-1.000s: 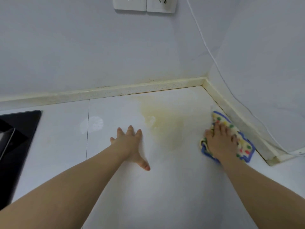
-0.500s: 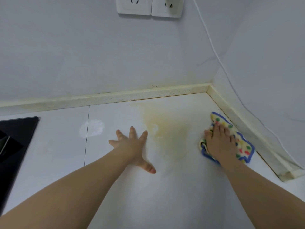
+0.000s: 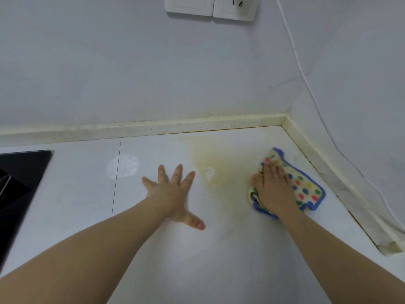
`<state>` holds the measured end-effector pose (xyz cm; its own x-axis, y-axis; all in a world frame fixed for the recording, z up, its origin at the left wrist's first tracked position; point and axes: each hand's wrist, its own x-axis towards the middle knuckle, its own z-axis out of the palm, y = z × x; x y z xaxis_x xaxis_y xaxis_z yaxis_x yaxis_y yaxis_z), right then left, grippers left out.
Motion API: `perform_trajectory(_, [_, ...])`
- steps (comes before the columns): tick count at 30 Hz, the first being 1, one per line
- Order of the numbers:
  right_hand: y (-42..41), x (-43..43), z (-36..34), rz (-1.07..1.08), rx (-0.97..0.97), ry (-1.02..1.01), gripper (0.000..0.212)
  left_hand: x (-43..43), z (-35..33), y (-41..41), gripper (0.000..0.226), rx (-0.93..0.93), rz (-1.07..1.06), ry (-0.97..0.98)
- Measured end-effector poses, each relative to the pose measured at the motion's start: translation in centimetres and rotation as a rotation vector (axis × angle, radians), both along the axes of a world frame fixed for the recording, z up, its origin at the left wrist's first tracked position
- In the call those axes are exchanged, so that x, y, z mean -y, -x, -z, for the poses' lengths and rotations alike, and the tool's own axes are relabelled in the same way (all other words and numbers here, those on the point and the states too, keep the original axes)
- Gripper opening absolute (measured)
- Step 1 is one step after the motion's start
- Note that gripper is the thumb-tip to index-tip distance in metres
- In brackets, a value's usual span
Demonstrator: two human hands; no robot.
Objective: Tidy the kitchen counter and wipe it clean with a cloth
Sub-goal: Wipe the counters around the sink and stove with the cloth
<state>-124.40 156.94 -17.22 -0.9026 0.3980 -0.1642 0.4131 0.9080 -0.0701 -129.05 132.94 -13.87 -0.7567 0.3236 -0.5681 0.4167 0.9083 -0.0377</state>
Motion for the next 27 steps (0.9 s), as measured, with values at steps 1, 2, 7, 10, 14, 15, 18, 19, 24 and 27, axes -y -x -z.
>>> perform_trajectory(1, [-0.6, 0.8, 0.0, -0.119, 0.016, -0.015, 0.070, -0.2, 0.1, 0.1, 0.135, 0.014, -0.006, 0.012])
perform_trajectory(2, [-0.6, 0.8, 0.1, -0.204, 0.036, -0.019, 0.071, -0.2, 0.2, 0.3, 0.135, 0.031, -0.018, 0.025])
perform_trajectory(7, [1.6, -5.1, -0.1, 0.084, -0.079, -0.021, 0.071, -0.3, 0.3, 0.4, 0.135, 0.119, -0.032, 0.031])
perform_trajectory(10, [4.4, -6.4, -0.4, 0.286, -0.095, 0.044, 0.073, -0.1, 0.3, 0.5, 0.136, 0.159, -0.040, -0.005])
perform_trajectory(14, [6.7, -3.4, -0.3, 0.070, -0.092, 0.012, 0.089, 0.0, 0.1, 0.7, 0.136, 0.184, -0.040, -0.003])
perform_trajectory(15, [6.6, -1.8, -0.1, -0.094, -0.079, 0.004, 0.092, 0.0, 0.1, 0.7, 0.135, 0.191, -0.040, -0.003])
perform_trajectory(18, [4.7, 1.4, 0.2, -0.423, -0.011, 0.062, 0.057, 0.0, 0.2, 0.7, 0.136, 0.189, -0.034, -0.010])
perform_trajectory(19, [4.1, 1.1, -0.3, -0.461, -0.016, 0.078, 0.055, 0.1, 0.2, 0.6, 0.136, 0.187, -0.034, -0.010])
perform_trajectory(24, [4.7, -3.6, -0.8, -0.094, 0.003, 0.000, 0.058, 0.1, 0.3, 0.6, 0.135, 0.174, -0.029, -0.026])
perform_trajectory(27, [3.7, 0.9, -0.6, -0.233, -0.007, -0.031, 0.058, 0.1, 0.3, 0.6, 0.135, 0.172, -0.026, -0.027])
